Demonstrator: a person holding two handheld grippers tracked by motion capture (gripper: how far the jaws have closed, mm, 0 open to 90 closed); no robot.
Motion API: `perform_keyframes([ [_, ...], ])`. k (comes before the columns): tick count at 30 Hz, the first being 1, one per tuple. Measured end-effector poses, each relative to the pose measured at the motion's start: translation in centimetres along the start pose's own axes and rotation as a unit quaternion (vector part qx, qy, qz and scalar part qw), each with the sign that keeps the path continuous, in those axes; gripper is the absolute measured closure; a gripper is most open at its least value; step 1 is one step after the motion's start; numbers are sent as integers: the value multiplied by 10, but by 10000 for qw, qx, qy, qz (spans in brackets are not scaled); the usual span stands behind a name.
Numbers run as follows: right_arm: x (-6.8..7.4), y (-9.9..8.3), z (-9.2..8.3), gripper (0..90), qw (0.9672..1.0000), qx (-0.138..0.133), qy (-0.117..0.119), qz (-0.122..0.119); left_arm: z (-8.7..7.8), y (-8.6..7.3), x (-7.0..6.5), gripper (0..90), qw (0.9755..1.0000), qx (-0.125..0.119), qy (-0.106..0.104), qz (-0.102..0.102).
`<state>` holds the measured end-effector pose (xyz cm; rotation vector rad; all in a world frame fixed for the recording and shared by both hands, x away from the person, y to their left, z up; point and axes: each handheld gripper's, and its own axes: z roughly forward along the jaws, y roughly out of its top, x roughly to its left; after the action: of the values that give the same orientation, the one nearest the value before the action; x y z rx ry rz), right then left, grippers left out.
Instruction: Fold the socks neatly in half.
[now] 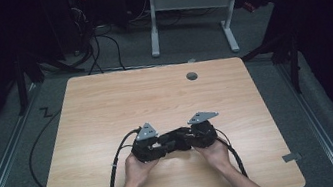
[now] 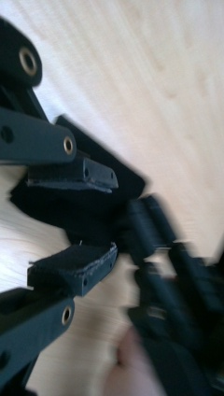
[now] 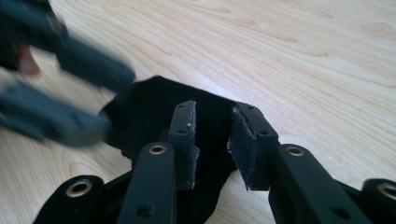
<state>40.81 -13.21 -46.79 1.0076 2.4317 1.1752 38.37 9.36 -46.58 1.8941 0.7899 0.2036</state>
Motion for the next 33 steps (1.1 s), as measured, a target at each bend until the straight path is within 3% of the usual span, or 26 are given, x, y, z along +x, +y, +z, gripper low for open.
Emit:
perform_keyframes([
  [2, -1, -2, 1, 692, 10000, 4, 24, 10, 2, 3, 4, 586, 9998, -38, 94, -149],
  [7, -3, -9, 4, 643, 10000, 24, 38, 47, 22, -12, 0, 602, 9974, 632, 349, 19],
  [12, -5, -21, -4, 544, 9994, -260, 139, 166, 26, -17, 2, 604, 9973, 631, 370, -77],
  [14, -1, -26, -9, 526, 9993, -333, 162, 109, 26, -17, 0, 608, 9969, 656, 430, 1],
  [18, 7, -34, -9, 513, 9995, -81, 15, -300, 29, -14, 1, 616, 9965, 723, 423, 12],
  [20, 6, -39, -10, 510, 9996, 29, -73, -264, 31, -10, 1, 618, 9953, 854, 446, 59],
  [22, 6, -43, -14, 508, 9997, -12, -116, -204, 30, -4, -1, 621, 9927, 1055, 540, 233],
  [24, 8, -46, -19, 514, 9995, -84, -183, -260, 32, -4, 2, 621, 9933, 1012, 520, 205],
  [27, 9, -43, -27, 540, 9984, -302, -351, -314, 34, -3, 3, 620, 9939, 962, 515, 143],
  [29, 9, -34, -36, 561, 9966, -666, -460, -179, 35, -1, 3, 613, 9937, 964, 539, 186],
  [30, 7, -26, -37, 577, 9960, -787, -405, -112, 35, 0, 5, 610, 9938, 956, 539, 185],
  [31, 6, -18, -35, 587, 9958, -822, -390, -71, 36, 0, 6, 607, 9938, 951, 548, 191],
  [33, 3, -6, -24, 617, 9976, -601, -343, -52, 36, 2, 9, 596, 9936, 940, 597, 173],
])
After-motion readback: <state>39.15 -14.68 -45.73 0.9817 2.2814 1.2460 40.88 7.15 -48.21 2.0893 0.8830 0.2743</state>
